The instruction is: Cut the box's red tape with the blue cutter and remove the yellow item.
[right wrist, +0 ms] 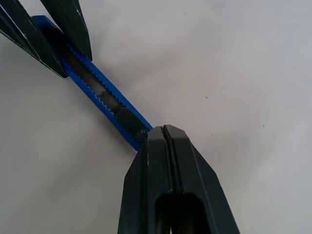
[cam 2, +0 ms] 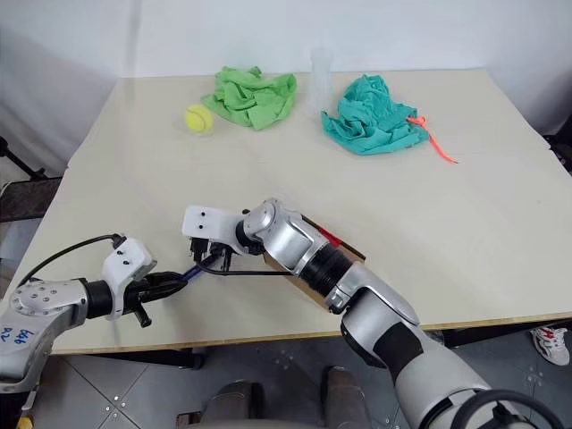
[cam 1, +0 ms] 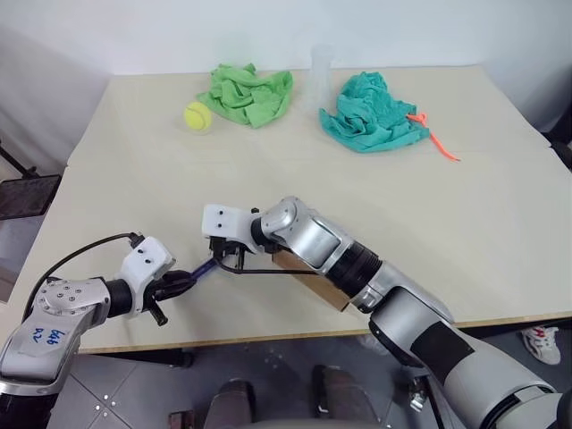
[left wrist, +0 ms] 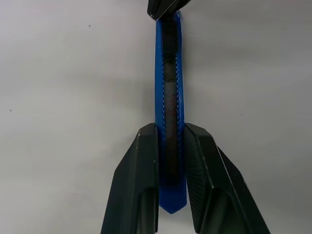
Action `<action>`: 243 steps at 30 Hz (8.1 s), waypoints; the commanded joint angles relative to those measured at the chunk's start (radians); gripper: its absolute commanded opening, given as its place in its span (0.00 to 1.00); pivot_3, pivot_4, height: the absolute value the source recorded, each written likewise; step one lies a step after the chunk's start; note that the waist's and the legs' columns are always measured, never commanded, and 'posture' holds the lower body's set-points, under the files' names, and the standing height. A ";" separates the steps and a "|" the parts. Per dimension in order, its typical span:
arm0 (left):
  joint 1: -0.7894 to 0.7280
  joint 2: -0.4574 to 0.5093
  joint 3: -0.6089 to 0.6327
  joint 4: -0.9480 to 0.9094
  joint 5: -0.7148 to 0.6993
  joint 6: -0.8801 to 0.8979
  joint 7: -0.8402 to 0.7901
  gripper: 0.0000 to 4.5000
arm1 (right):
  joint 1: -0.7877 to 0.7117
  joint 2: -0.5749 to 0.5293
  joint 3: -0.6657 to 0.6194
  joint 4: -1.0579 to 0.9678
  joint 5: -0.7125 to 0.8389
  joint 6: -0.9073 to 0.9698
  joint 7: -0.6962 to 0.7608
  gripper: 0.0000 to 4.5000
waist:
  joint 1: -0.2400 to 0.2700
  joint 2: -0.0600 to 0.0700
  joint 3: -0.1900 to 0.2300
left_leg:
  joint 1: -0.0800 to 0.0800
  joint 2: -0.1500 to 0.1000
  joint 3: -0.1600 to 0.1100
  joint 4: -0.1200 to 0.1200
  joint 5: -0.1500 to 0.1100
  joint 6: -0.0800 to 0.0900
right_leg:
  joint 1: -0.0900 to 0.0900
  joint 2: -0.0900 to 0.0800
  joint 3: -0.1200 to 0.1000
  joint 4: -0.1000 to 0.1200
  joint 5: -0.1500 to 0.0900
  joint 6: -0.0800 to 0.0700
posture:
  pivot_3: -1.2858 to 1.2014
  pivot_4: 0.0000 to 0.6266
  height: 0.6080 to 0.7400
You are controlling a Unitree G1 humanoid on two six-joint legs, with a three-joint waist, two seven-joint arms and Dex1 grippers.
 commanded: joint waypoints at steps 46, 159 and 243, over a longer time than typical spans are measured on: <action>-0.062 -0.001 -0.042 0.016 -0.012 -0.004 0.010 0.11 | 0.067 -0.004 -0.073 -0.055 -0.052 -0.005 0.050 0.01 | 0.001 -0.001 0.000 | -0.001 0.000 0.000 0.000 0.000 -0.001 | -0.002 0.000 0.000 0.001 0.000 0.000 | 0.52 0.24 1.00; -0.535 -0.381 -0.309 0.134 -0.227 -0.085 -0.002 0.61 | 0.338 -0.671 -0.912 -0.996 0.602 0.718 -0.150 0.04 | 0.037 -0.001 0.000 | -0.005 0.000 0.007 0.001 0.001 -0.003 | -0.006 0.000 0.000 -0.002 0.001 0.002 | 0.52 0.24 1.00; -0.654 -0.494 -0.484 0.321 0.055 -0.167 -0.046 0.00 | 0.681 -0.876 -0.983 -1.225 0.908 0.841 -0.384 0.04 | 0.059 -0.001 0.000 | -0.002 0.000 0.005 0.015 -0.002 0.006 | 0.000 0.002 0.004 -0.001 0.002 0.002 | 0.52 0.24 1.00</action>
